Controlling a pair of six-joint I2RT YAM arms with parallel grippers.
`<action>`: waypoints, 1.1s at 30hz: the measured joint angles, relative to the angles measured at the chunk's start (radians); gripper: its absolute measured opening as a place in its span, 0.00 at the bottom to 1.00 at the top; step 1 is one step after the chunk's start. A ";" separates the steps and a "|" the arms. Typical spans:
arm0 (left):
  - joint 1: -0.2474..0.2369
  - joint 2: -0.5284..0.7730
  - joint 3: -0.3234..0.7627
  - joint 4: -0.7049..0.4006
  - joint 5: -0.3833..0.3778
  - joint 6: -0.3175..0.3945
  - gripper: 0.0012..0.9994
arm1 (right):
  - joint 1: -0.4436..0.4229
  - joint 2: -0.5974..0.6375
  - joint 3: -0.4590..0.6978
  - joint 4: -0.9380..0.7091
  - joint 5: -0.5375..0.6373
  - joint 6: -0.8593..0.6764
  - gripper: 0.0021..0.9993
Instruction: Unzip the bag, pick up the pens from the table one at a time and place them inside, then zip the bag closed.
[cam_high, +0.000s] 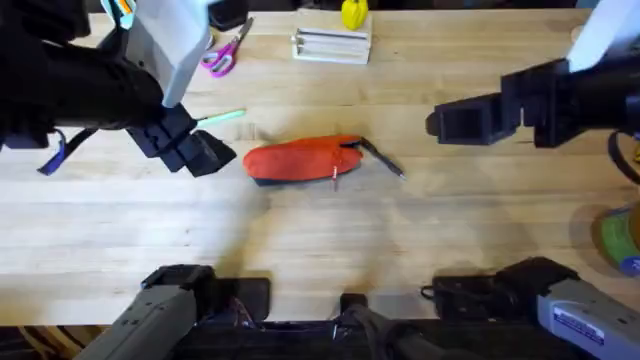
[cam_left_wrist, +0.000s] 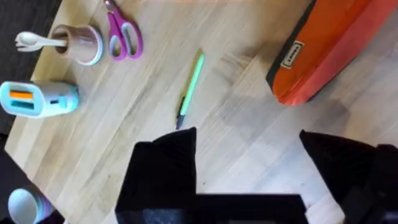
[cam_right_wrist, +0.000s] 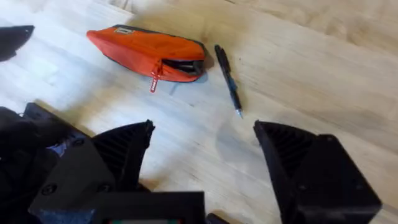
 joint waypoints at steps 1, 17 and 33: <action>0.000 0.007 0.000 -0.005 0.010 0.022 0.99 | 0.000 0.007 0.000 0.001 -0.004 0.006 0.99; 0.248 0.300 0.000 -0.218 0.441 0.676 0.99 | 0.169 0.029 -0.065 0.155 0.002 0.172 0.99; 0.253 0.639 0.000 -0.225 0.605 0.904 0.99 | 0.250 0.065 -0.082 0.191 0.081 0.239 0.99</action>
